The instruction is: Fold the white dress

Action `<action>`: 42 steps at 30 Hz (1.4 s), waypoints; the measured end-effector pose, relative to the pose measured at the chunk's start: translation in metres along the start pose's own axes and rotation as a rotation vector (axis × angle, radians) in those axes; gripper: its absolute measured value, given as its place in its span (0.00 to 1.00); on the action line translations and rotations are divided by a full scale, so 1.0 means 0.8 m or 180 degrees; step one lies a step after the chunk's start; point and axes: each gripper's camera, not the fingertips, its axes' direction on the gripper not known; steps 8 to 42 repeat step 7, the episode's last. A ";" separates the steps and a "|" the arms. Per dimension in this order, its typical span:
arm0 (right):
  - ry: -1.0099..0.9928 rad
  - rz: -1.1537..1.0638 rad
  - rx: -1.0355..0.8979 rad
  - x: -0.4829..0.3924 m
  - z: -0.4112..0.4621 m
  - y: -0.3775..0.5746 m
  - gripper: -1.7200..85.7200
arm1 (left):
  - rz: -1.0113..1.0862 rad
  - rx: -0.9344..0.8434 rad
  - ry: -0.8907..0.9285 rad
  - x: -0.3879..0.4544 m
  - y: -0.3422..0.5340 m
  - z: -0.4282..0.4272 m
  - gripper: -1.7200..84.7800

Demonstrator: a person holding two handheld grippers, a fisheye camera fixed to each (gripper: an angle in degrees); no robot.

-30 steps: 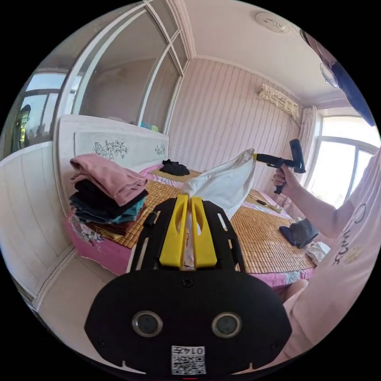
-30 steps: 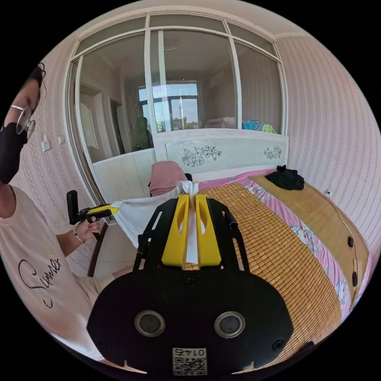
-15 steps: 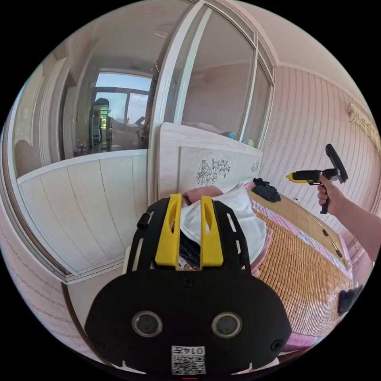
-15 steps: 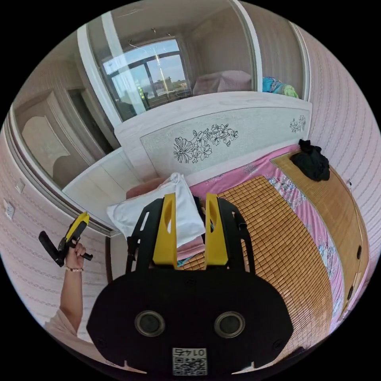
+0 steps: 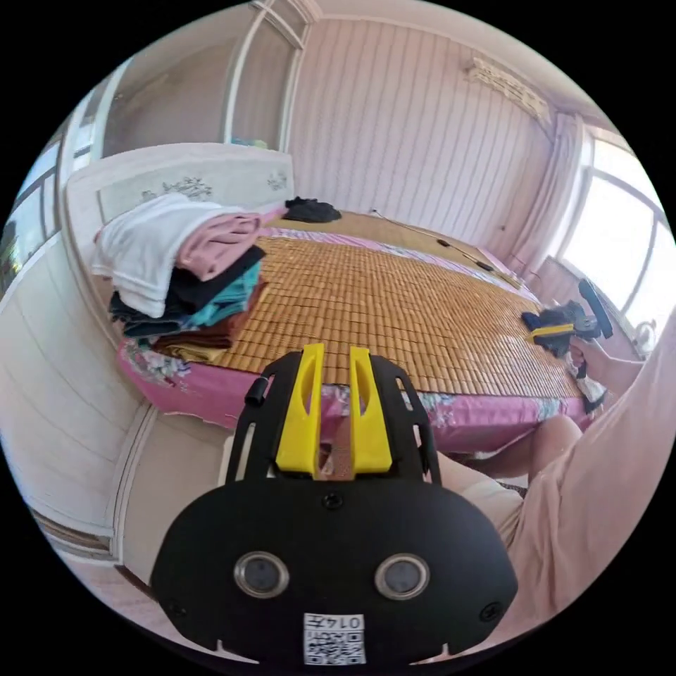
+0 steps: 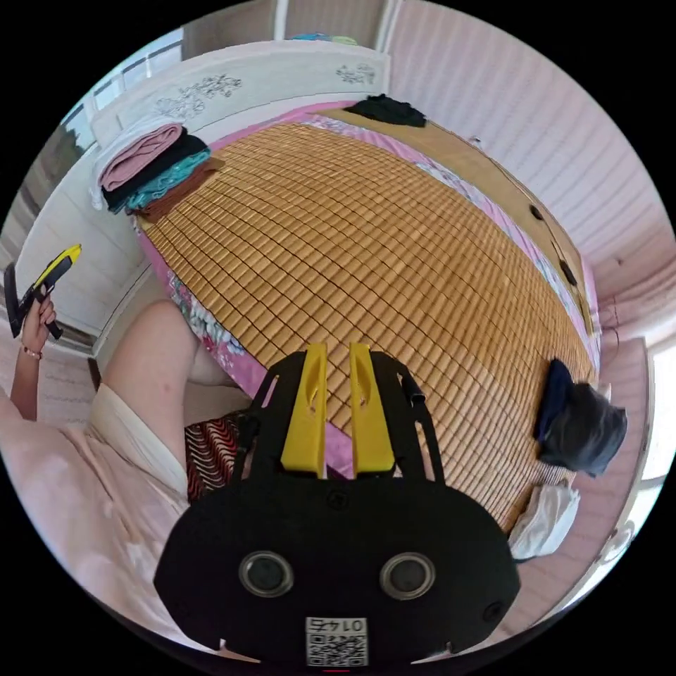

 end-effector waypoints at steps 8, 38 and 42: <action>0.0700 0.1162 0.0033 0.073 -0.002 0.173 0.01 | 0.1257 0.0029 0.1187 0.218 -0.063 0.093 0.09; 0.0700 0.1162 0.0033 0.073 -0.002 0.173 0.01 | 0.1257 0.0029 0.1187 0.218 -0.063 0.093 0.09; 0.0700 0.1162 0.0033 0.073 -0.002 0.173 0.01 | 0.1257 0.0029 0.1187 0.218 -0.063 0.093 0.09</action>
